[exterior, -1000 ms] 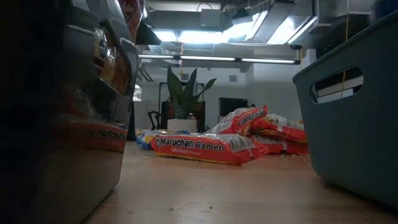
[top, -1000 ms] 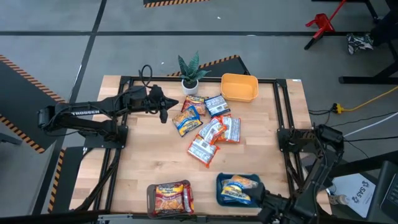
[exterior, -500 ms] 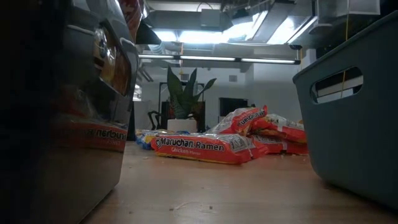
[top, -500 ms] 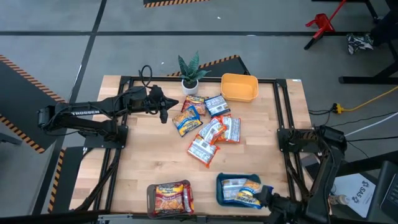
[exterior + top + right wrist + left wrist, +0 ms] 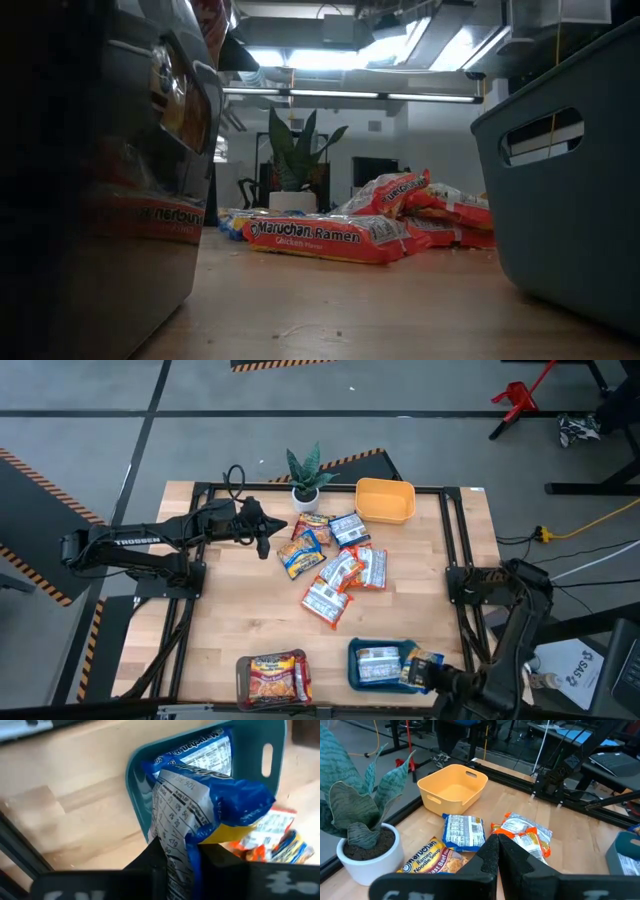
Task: Sort Maruchan noodles
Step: Put the blue noodle pack into the blue bin, then put the orange noodle pack into the yellow bin
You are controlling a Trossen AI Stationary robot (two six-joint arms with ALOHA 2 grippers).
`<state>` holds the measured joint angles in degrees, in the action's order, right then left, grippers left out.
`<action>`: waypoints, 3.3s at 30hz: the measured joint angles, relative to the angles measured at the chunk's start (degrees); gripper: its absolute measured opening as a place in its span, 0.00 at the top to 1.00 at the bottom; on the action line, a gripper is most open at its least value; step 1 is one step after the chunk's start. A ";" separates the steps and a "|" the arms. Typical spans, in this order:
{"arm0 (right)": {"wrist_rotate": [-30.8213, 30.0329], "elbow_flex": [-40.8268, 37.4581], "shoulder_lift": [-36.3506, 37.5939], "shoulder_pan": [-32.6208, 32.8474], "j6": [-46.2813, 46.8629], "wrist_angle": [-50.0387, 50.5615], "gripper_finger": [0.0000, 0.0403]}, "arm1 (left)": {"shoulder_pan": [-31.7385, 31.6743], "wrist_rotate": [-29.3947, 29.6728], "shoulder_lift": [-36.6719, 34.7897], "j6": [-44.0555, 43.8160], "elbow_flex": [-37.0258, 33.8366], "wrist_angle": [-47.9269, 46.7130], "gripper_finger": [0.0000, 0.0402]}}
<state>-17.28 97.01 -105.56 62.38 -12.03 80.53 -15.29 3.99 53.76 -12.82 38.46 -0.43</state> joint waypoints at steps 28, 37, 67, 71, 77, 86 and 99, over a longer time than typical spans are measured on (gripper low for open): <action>6.94 -3.75 -0.15 -5.06 -18.27 -4.67 0.90 | 0.00 -0.47 0.00 2.93 0.00 -0.40 1.00; 10.33 -3.78 -0.13 -5.06 -18.27 -7.69 0.90 | 0.00 -0.47 0.01 2.96 0.00 -0.44 1.00; 14.10 -10.21 -0.44 -6.20 -12.51 -11.47 0.81 | 0.00 -0.46 0.02 2.96 0.02 -0.44 1.00; 14.47 -10.21 -0.44 -7.76 -9.00 -11.48 0.71 | 0.00 -0.44 0.02 2.96 0.02 -0.44 1.00; 15.34 -10.21 -0.44 -8.00 -7.43 -11.46 0.59 | 0.00 -0.44 0.02 2.96 0.02 -0.44 1.00; 13.84 -5.45 1.25 -8.06 -1.46 -6.70 0.57 | -0.01 -0.44 0.02 2.96 0.02 -0.44 1.00; 2.75 7.81 2.56 -8.42 18.13 9.64 0.57 | 0.00 -4.36 0.02 1.08 0.02 -0.29 1.00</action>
<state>-14.53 104.82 -103.00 53.96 6.10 90.17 -15.29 -0.36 53.78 -11.75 38.48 -0.71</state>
